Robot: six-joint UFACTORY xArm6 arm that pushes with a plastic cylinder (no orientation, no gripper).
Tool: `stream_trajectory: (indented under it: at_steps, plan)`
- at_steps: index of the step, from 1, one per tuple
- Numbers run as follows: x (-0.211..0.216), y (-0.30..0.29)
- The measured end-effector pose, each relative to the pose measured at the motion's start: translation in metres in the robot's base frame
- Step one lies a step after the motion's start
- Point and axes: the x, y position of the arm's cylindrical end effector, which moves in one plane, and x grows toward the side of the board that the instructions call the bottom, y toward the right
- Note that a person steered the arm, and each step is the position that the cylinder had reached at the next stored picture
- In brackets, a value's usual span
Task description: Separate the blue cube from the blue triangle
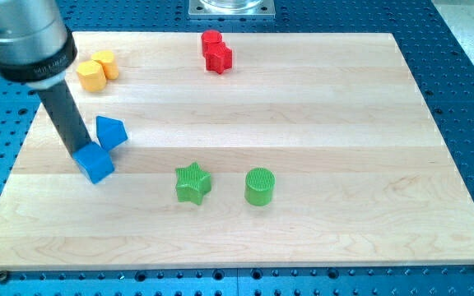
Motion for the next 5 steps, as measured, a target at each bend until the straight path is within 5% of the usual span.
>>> stream_trajectory:
  at_steps: [2,4,5]
  plan:
    - [0.031,0.037]
    - [-0.028,-0.027]
    - [-0.036,0.022]
